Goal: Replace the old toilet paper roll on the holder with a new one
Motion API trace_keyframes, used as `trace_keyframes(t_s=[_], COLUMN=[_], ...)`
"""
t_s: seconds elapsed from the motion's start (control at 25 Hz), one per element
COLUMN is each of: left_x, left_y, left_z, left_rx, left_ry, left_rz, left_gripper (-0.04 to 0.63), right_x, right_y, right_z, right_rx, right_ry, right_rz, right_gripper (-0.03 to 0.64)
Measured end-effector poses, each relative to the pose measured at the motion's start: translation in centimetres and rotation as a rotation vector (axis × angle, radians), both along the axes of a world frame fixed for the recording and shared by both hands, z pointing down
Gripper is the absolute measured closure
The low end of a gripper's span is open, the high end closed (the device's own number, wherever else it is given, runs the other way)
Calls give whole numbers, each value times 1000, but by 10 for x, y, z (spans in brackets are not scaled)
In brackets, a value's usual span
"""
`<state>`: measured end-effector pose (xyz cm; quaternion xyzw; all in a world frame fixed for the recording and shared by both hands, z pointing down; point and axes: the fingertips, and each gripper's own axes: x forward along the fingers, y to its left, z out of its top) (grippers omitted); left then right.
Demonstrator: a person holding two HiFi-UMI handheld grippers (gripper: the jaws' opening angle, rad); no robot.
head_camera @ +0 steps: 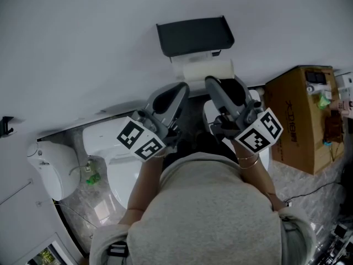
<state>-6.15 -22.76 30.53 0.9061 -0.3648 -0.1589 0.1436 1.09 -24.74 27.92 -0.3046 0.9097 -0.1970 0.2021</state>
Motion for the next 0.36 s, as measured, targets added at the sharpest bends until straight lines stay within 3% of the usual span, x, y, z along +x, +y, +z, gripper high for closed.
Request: trace_keyframes(t_s=[0.36], left_x=[-1], left_y=[0], left_z=[-1], left_rx=[8], left_ry=[-26], left_rz=[-42], left_gripper=[588], right_x=[3], right_y=[-3], right_z=[13], right_rx=[-14], right_ry=[34], right_rz=[-2], right_gripper=[439])
